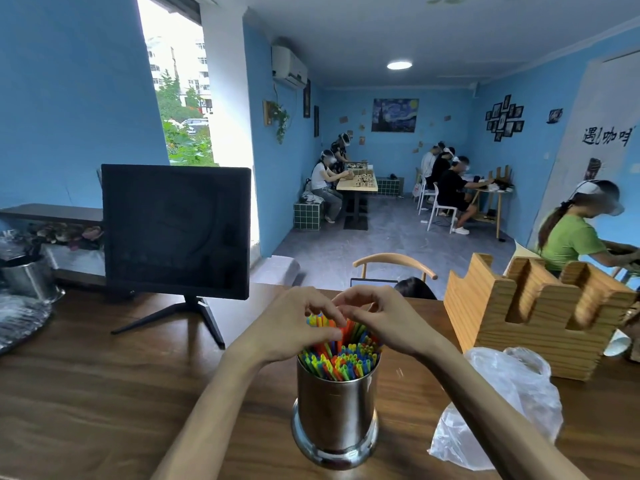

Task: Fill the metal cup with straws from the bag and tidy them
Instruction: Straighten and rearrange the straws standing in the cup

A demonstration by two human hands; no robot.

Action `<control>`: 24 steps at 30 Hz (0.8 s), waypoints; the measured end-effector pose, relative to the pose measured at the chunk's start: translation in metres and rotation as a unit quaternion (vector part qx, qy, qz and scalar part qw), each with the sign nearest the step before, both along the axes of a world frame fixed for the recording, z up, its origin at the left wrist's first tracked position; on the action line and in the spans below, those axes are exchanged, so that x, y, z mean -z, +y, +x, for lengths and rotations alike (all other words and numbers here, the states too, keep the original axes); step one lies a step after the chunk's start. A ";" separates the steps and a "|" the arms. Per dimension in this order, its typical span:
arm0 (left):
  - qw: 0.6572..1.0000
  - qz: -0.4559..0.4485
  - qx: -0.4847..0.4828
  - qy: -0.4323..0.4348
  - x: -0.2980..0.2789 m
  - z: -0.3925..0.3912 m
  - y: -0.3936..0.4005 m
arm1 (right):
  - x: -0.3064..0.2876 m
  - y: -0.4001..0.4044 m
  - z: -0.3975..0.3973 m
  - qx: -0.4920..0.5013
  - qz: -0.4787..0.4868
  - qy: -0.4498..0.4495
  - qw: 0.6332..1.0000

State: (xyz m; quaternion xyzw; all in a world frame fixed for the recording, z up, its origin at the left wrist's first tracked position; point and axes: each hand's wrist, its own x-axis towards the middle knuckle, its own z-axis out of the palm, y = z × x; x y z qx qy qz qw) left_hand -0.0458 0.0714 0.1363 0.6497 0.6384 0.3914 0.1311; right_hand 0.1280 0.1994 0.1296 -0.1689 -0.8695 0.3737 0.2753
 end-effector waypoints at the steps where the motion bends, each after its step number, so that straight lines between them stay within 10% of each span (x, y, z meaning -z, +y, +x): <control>1: 1.000 -0.011 0.004 0.003 0.002 -0.001 -0.002 | 0.001 0.000 0.000 0.004 -0.002 -0.003 1.000; 24: 0.991 -0.073 -0.051 0.101 0.005 -0.012 -0.009 | 0.012 -0.002 -0.003 0.023 0.004 -0.019 1.000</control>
